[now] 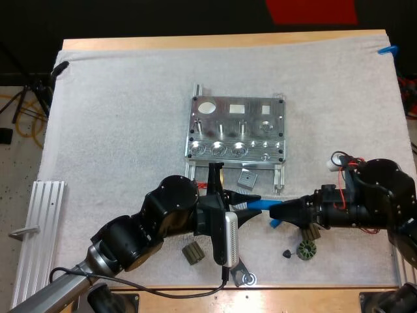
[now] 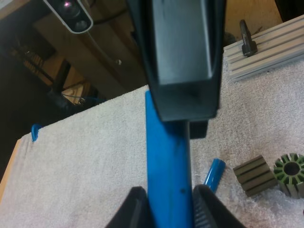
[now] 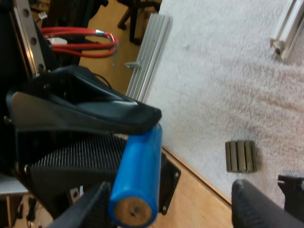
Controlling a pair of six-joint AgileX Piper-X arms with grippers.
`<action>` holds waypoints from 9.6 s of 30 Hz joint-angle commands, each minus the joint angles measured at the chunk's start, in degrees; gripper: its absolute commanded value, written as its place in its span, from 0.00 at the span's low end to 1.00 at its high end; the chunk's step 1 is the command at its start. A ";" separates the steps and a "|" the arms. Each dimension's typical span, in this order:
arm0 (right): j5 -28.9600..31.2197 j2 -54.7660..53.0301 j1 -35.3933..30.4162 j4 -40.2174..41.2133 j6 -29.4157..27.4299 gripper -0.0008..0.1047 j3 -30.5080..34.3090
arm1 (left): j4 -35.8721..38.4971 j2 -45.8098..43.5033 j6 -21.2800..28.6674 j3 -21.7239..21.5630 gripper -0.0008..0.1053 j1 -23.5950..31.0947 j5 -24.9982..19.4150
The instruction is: Load cells from right to left
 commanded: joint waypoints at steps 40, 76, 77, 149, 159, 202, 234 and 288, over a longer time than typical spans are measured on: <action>-2.70 3.37 0.35 -6.60 -1.33 0.09 -0.01 | -0.62 -0.25 -0.78 -0.37 0.11 -0.31 0.96; 11.02 3.37 0.35 4.99 -21.84 0.09 -4.31 | 13.93 -19.26 -39.95 -0.37 0.62 -0.31 -24.99; 12.06 3.37 0.35 6.13 -22.72 0.09 -5.06 | 14.38 -19.26 -40.65 -0.37 0.62 -0.31 -26.09; 50.09 59.26 0.35 21.95 -63.88 0.09 -41.16 | 24.30 -13.12 -54.44 -0.37 0.62 -0.31 -34.68; 51.84 59.29 0.35 21.27 -64.94 0.09 -41.16 | 24.30 -13.12 -54.44 -0.37 0.62 -0.31 -34.68; 53.48 61.07 0.35 23.50 -64.94 0.09 -40.58 | 24.30 -13.12 -54.44 -0.37 0.62 -0.31 -34.68; 57.09 61.33 0.35 16.83 -65.66 0.09 -40.58 | 24.30 -13.12 -54.44 -0.37 0.62 -0.31 -34.68; 59.44 53.74 -0.06 13.11 -62.07 0.40 -40.58 | 24.30 -13.12 -54.44 -0.37 0.62 -0.31 -34.68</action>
